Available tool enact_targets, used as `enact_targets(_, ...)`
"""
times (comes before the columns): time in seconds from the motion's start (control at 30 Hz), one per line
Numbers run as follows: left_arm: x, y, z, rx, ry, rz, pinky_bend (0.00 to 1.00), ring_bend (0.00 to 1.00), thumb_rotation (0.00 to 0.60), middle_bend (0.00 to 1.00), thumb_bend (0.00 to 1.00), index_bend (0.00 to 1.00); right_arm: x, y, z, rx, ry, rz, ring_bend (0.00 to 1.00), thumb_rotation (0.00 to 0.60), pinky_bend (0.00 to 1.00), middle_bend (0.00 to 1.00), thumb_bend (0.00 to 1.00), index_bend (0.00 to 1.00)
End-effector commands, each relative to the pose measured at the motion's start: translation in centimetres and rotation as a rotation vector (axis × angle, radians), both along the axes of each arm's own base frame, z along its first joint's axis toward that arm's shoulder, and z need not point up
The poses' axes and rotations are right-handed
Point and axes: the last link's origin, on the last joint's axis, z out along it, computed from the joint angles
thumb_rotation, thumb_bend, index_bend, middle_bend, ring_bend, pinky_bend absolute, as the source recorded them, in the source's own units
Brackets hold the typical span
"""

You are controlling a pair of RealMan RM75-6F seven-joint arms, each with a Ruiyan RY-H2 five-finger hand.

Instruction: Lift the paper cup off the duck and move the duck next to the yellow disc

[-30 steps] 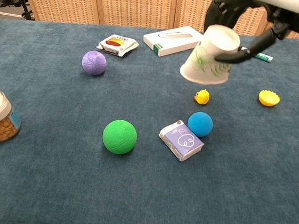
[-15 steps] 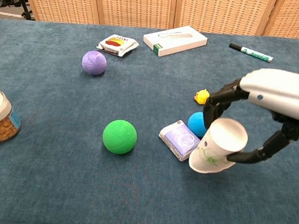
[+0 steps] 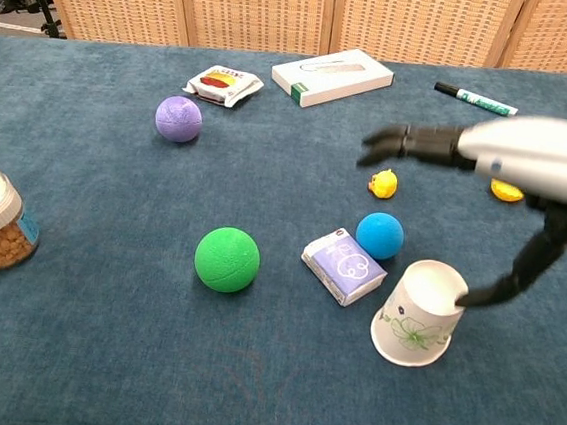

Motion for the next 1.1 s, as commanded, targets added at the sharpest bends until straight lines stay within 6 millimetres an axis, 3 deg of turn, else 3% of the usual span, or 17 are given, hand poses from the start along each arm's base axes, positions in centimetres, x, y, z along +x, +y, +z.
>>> enact_targets(0.03, 0.0, 0.0, 0.0, -0.003, -0.001, -0.001, 0.0, 0.0, 0.6, 0.0, 0.0, 0.0, 2.1, -2.3, 2.7, -0.1, -0.071, -0.006, 0.0, 0.6, 0.06, 0.0, 0.0, 0.09)
enact_targets(0.13, 0.0, 0.0, 0.0, -0.005, -0.002, -0.002, 0.0, 0.0, 0.6, 0.0, 0.0, 0.0, 3.1, -4.0, 3.5, -0.143, -0.089, -0.023, 0.0, 0.6, 0.06, 0.0, 0.01, 0.13)
enact_targets(0.23, 0.0, 0.0, -0.1, -0.006, 0.002, -0.001, 0.0, 0.0, 0.6, 0.0, 0.0, 0.0, 3.9, -7.3, 3.2, -0.169, -0.089, -0.098, 0.0, 0.6, 0.06, 0.0, 0.1, 0.21)
enact_targets(0.3, 0.1, 0.0, -0.1, -0.004, 0.006, -0.001, 0.0, 0.0, 0.6, 0.0, 0.0, 0.0, 3.8, -9.9, 1.9, -0.169, -0.07, -0.182, 0.0, 0.6, 0.06, 0.0, 0.13, 0.28)
enact_targets(0.5, 0.0, 0.0, 0.1, 0.007, -0.002, 0.0, 0.0, 0.0, 0.6, 0.0, 0.0, 0.0, 3.1, -13.4, -1.9, -0.176, -0.032, -0.313, 0.0, 0.6, 0.06, 0.0, 0.25, 0.39)
enact_targets(0.7, -0.1, 0.0, 0.5, 0.015, -0.016, -0.001, 0.0, 0.0, 0.6, 0.0, 0.0, 0.0, 2.1, -14.4, -4.6, -0.173, 0.003, -0.36, 0.0, 0.6, 0.06, 0.0, 0.26, 0.43)
enact_targets(1.1, -0.4, 0.7, 0.5, 0.005, -0.015, 0.021, 0.0, 0.0, 0.6, 0.0, 0.0, 0.0, 1.9, -14.9, -8.1, -0.143, 0.074, -0.345, 0.0, 0.6, 0.06, 0.0, 0.26, 0.44)
